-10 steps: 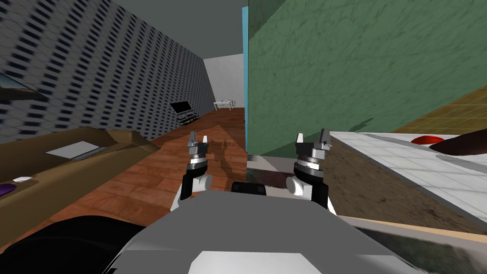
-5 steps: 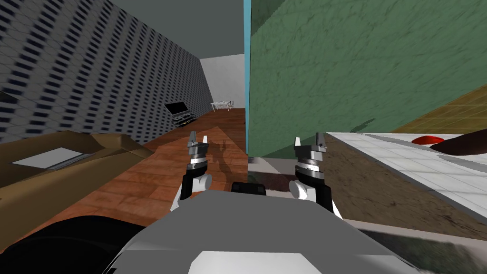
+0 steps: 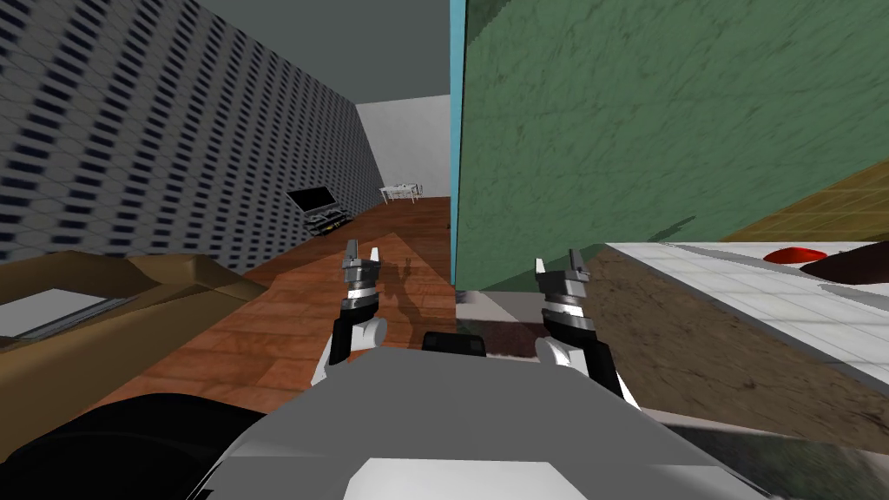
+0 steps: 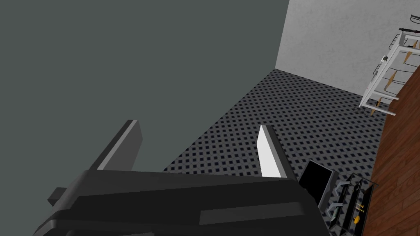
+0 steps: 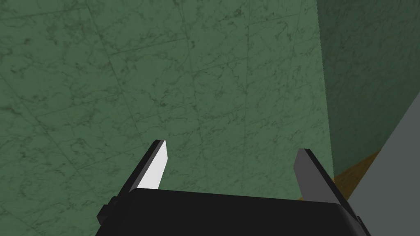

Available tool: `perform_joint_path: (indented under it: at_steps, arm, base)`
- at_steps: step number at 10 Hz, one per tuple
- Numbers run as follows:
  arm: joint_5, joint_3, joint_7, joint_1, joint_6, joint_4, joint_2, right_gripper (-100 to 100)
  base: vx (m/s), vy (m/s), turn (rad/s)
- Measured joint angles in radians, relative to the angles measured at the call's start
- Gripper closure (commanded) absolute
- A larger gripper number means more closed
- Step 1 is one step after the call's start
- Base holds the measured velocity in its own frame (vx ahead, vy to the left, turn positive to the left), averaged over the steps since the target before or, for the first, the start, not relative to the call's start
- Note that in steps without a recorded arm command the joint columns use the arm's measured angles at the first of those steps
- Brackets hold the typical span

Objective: Push the door open

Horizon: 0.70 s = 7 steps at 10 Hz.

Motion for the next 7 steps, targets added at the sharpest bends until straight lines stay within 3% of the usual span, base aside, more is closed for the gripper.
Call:
perform_joint_path:
  at_steps: [7]
  arm:
    - [-0.122,-0.016,-0.047,0.073,0.084,0.037,-0.131,-100]
  base:
    - [0.150,0.146,-0.081]
